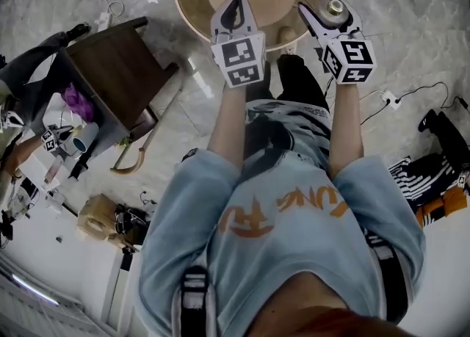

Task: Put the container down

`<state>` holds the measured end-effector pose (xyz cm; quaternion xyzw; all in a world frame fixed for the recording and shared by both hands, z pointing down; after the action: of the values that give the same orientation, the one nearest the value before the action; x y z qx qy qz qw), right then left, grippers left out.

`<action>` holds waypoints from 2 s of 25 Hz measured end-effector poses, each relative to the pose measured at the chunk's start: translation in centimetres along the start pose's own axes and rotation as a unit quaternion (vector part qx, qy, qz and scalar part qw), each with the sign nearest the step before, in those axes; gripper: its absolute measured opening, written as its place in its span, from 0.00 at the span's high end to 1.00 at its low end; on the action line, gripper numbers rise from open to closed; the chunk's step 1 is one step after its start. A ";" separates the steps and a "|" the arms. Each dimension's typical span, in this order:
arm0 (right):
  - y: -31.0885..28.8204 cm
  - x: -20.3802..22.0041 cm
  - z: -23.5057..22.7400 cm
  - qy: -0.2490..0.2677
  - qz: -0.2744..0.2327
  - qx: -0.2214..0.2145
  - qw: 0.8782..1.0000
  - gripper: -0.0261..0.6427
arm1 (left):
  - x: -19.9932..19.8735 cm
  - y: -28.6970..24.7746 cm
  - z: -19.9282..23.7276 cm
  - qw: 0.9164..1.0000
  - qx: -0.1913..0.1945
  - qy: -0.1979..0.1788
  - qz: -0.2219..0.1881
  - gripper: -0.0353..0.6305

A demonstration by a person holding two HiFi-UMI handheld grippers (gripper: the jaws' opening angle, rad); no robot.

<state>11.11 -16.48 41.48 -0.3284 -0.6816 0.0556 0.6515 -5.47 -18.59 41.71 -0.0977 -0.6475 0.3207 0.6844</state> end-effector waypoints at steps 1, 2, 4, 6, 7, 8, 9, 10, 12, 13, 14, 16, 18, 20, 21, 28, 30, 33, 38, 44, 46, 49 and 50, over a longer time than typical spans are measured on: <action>-0.1 0.9 0.1 0.000 0.006 -0.001 1.000 0.42 | 0.8 -0.2 -0.3 1.000 0.004 -0.001 0.006 0.91; -0.2 1.8 0.3 0.001 0.011 -0.003 1.000 0.42 | 1.6 -0.5 -0.6 1.000 0.010 -0.003 0.012 0.91; -0.3 3.8 0.7 0.009 0.026 -0.008 1.000 0.42 | 3.3 -1.2 -1.1 0.999 0.024 -0.005 0.025 0.91; -0.6 6.0 1.1 0.025 0.043 -0.017 0.999 0.42 | 5.2 -2.0 -0.9 0.999 0.032 -0.005 0.038 0.91; -0.9 7.2 1.3 0.032 0.052 -0.022 0.998 0.42 | 6.1 -2.5 -0.5 0.999 0.032 -0.004 0.043 0.91; -1.1 8.3 1.4 0.037 0.060 -0.026 0.997 0.42 | 7.0 -2.9 -0.2 0.998 0.032 -0.004 0.047 0.91; -1.3 9.4 1.5 0.038 0.067 -0.029 0.997 0.42 | 7.7 -3.2 0.1 0.998 0.032 -0.005 0.050 0.91; -1.5 10.4 1.5 0.037 0.072 -0.031 0.996 0.42 | 8.5 -3.6 0.3 0.998 0.033 -0.006 0.054 0.91; -1.9 12.4 1.1 0.030 0.079 -0.030 0.996 0.42 | 10.0 -4.5 0.4 0.997 0.037 -0.010 0.062 0.91; -2.3 13.2 0.9 0.028 0.082 -0.029 0.996 0.42 | 10.7 -4.9 0.3 0.997 0.039 -0.012 0.065 0.91; -2.7 14.1 0.8 0.026 0.085 -0.029 0.996 0.42 | 11.3 -5.4 0.3 0.997 0.040 -0.014 0.067 0.91; -3.8 15.7 0.8 0.024 0.091 -0.029 0.995 0.42 | 12.6 -6.2 0.5 0.996 0.042 -0.018 0.071 0.91; -4.9 17.2 0.9 0.024 0.096 -0.031 0.995 0.42 | 13.9 -7.0 0.8 0.996 0.043 -0.022 0.076 0.91; -5.8 18.5 0.9 0.024 0.100 -0.034 0.994 0.42 | 15.3 -7.8 0.9 0.995 0.043 -0.028 0.080 0.91; -6.3 19.1 0.9 0.023 0.101 -0.036 0.994 0.42 | 15.9 -8.2 0.9 0.995 0.044 -0.030 0.082 0.91; -9.6 22.7 0.8 0.019 0.107 -0.050 0.993 0.42 | 19.8 -11.0 1.5 0.994 0.048 -0.028 0.098 0.91; -10.4 23.4 0.5 0.017 0.108 -0.048 0.993 0.43 | 20.6 -11.7 1.6 0.993 0.047 -0.027 0.102 0.91; -11.5 24.4 0.1 0.020 0.113 -0.047 0.992 0.43 | 21.3 -12.6 1.8 0.993 0.045 -0.027 0.106 0.91; -13.8 25.4 -0.8 0.021 0.121 -0.052 0.991 0.43 | 22.1 -14.1 1.8 0.991 0.054 -0.018 0.119 0.91; -17.0 25.1 -2.1 0.010 0.111 -0.066 0.992 0.42 | 21.9 -16.6 2.3 0.990 0.054 -0.016 0.128 0.91; -18.1 25.0 -2.8 0.016 0.110 -0.069 0.991 0.43 | 21.8 -17.6 2.3 0.990 0.054 -0.013 0.130 0.91; -19.9 24.7 -3.9 0.027 0.112 -0.070 0.991 0.42 | 21.7 -19.4 2.5 0.989 0.056 -0.007 0.135 0.91; -20.5 24.5 -4.2 0.030 0.112 -0.070 0.991 0.42 | 21.6 -20.0 2.6 0.989 0.056 -0.006 0.137 0.91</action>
<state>8.91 -21.20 73.34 -0.4488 -0.6230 0.0708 0.6367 -2.68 -22.60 70.88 -0.1450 -0.6132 0.4480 0.6342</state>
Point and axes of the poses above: the fingertips, and each gripper's own axes: y backward along the fingers, z to its left, x out of its underside, the point moved 1 cm from there along y, backward along the fingers, and after that the axes turned 3 degrees about y, right-handed, at the moved point
